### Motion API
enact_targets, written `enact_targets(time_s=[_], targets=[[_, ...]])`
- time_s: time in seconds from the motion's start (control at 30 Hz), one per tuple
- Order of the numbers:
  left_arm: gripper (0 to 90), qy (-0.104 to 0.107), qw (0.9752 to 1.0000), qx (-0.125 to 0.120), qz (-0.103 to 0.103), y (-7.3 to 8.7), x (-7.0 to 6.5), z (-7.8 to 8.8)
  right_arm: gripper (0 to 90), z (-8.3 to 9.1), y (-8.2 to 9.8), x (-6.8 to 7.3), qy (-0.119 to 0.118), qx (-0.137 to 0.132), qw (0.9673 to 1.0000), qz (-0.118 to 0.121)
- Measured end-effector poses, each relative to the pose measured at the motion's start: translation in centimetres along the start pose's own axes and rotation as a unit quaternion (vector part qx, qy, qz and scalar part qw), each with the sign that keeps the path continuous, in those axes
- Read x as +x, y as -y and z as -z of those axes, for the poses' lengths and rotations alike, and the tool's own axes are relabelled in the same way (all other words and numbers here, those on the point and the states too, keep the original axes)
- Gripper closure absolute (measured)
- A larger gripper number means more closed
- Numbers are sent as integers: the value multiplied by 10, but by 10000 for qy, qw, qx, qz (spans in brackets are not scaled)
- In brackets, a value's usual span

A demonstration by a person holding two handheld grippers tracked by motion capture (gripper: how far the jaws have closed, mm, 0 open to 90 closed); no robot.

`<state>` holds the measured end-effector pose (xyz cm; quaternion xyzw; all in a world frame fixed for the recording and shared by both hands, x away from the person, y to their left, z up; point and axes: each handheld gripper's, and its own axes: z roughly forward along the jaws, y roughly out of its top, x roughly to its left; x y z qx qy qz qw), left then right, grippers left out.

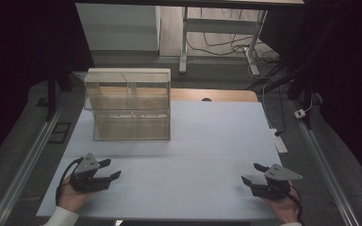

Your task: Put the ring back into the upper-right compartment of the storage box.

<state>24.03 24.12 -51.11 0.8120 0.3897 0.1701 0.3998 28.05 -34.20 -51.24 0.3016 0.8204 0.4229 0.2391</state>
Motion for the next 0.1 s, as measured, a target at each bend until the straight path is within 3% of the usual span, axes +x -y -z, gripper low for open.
enact_targets(time_s=[0.1], targets=[[369, 17, 10000, -28, 58, 1, 2, 1, 279, 0, 0, 0, -4, 6, 10000, 10]])
